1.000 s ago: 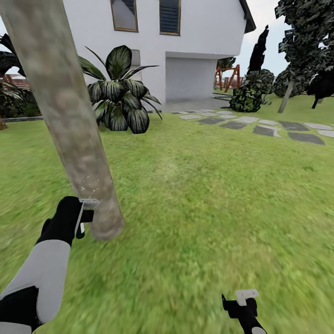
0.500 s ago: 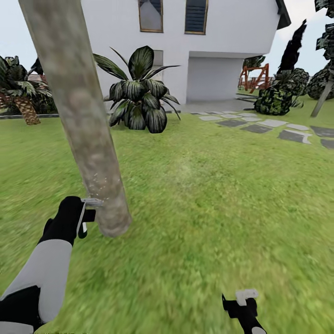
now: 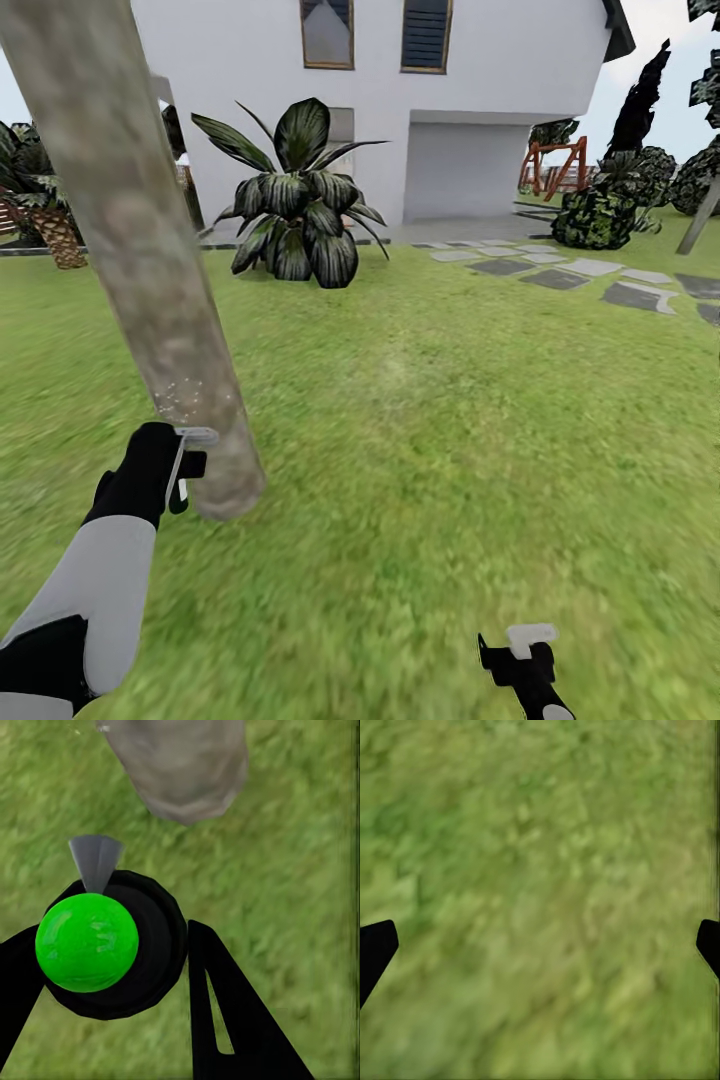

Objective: In the garden, pick up the pesticide atomizer on the floor and spray pesticide onto both trees until each tree trunk is fully covered.

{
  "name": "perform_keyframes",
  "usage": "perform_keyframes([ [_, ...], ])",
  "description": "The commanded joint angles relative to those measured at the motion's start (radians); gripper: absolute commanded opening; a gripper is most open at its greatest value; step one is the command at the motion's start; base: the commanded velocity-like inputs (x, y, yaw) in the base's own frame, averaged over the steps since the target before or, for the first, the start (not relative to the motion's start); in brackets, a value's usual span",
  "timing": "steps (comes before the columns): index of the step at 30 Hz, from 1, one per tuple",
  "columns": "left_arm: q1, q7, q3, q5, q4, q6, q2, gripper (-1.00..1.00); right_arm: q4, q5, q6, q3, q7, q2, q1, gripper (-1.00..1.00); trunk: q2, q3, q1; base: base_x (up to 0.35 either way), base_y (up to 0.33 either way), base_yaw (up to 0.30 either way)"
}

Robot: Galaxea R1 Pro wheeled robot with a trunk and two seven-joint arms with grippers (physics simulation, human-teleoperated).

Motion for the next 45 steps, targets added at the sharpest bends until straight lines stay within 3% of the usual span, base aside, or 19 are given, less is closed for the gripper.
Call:
perform_keyframes([
  [1,-0.001,-0.01,0.002,-0.011,-0.001,0.003,0.0,-1.0,0.001,0.011,-0.003,-0.007,-0.003,0.0,-0.001,1.0,0.0,-0.001,0.0,0.003,-0.275,0.0],
  [12,0.002,-0.01,0.002,-0.011,-0.001,0.003,0.001,-1.0,0.001,0.011,-0.003,-0.007,-0.003,0.0,-0.001,1.0,0.0,-0.001,0.0,0.037,-0.276,0.021],
  [24,0.006,-0.01,0.002,-0.011,-0.001,0.003,0.001,-1.0,0.0,0.011,-0.003,-0.007,-0.003,0.0,-0.001,1.0,0.0,-0.001,0.0,0.159,-0.258,0.234],
  [37,0.005,-0.01,0.002,-0.011,-0.001,0.003,0.001,-1.0,0.0,0.011,-0.003,-0.007,-0.003,-0.001,-0.001,1.0,0.0,-0.001,0.0,0.173,-0.251,0.008],
  [45,0.011,-0.01,0.004,-0.012,-0.001,0.001,0.016,-1.0,0.0,0.011,-0.003,-0.007,-0.003,0.0,-0.001,1.0,0.0,-0.001,0.0,0.173,-0.251,0.2],
])
